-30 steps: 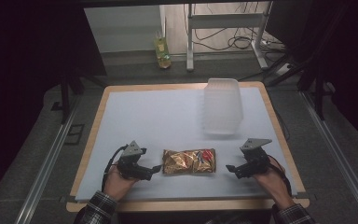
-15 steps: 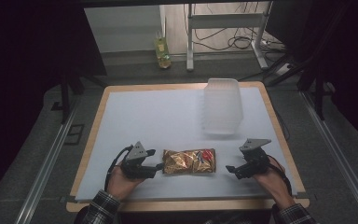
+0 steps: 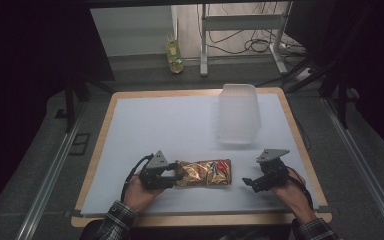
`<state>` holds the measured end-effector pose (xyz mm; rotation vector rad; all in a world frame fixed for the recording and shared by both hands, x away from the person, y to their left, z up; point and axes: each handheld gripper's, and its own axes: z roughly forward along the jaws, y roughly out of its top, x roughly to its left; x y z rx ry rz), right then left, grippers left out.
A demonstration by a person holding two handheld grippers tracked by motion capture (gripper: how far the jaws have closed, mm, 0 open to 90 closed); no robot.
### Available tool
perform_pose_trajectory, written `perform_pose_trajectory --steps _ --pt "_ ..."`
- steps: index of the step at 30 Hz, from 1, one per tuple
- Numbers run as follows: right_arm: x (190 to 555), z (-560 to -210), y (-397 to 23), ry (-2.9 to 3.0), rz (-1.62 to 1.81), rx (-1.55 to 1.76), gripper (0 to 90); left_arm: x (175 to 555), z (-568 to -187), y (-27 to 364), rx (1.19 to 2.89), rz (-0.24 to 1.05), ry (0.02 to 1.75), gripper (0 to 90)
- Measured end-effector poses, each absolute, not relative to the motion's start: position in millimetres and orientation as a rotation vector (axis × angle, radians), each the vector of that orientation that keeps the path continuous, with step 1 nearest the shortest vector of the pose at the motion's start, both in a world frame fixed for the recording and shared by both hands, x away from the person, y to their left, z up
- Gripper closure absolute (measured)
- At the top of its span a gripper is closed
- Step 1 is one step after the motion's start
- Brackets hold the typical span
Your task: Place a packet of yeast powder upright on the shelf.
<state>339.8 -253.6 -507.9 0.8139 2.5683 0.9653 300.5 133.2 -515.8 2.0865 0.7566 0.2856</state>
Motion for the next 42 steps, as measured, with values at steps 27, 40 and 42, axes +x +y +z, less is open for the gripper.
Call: perform_pose_trajectory --steps 27,40,42 --pt "333 -503 -242 2.614 0.958 0.755 0.9 309 -536 131 2.132 0.208 0.809 89.9" --pt "329 -495 -236 2.650 1.167 0.792 0.2 303 -543 139 2.185 0.220 0.849 89.9" --pt "329 -494 -235 2.652 1.179 0.806 0.2 303 -542 137 2.206 0.237 0.836 89.9"
